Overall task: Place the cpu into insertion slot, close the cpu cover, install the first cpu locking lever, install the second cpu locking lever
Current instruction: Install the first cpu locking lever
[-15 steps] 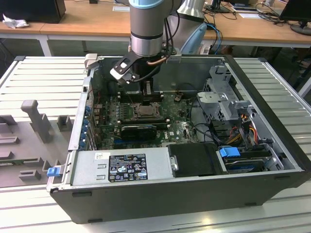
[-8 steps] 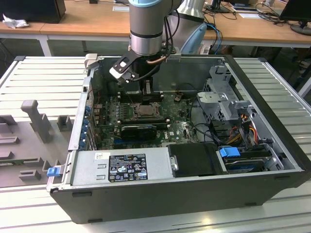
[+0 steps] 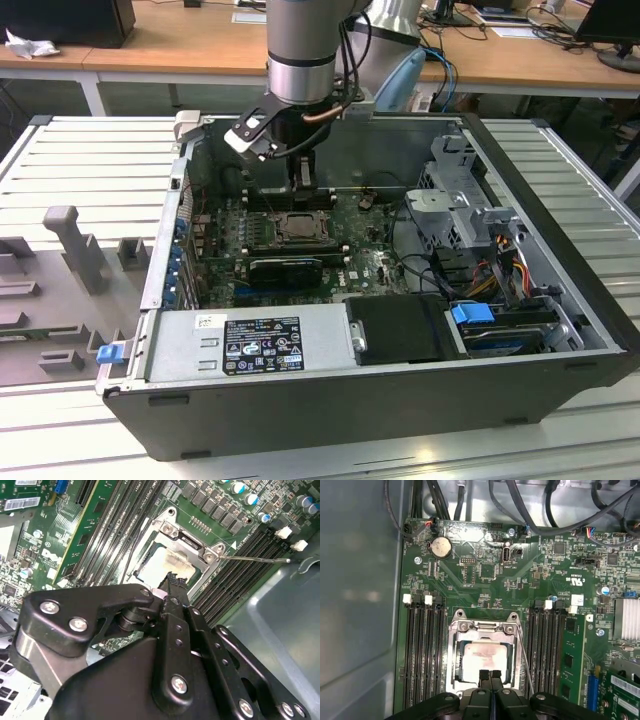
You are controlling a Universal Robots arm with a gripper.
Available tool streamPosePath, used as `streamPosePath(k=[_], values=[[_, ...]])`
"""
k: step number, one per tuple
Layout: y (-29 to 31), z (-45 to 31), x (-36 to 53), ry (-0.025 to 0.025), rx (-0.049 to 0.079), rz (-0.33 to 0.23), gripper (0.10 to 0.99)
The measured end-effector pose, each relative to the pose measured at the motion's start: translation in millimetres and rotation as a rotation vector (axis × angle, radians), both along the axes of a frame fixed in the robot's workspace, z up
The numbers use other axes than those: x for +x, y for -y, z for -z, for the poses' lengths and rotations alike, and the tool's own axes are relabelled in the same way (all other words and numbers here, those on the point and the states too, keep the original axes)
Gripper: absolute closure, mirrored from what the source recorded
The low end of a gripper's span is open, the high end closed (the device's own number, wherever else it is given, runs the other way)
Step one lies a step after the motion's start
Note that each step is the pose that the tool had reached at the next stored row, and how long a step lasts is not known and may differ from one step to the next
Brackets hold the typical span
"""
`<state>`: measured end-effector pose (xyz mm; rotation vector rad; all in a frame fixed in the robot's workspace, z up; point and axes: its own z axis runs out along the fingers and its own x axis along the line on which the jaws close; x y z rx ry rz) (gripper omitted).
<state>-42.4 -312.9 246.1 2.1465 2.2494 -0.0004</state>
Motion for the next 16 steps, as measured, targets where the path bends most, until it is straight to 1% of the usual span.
streamPosePath(k=[2, 4, 11, 14, 16], values=[[0.0, -2.9, 0.0, 0.0000, 0.000, 0.000, 0.980], [0.0, -12.8, 0.0, 0.0000, -0.001, 0.000, 0.980], [0.0, -27.8, 0.0, 0.0000, -0.002, 0.000, 0.980], [0.0, -28.8, 0.0, 0.0001, -0.002, -0.009, 0.980], [0.0, -28.9, 0.0, 0.0000, -0.002, -0.045, 0.980]])
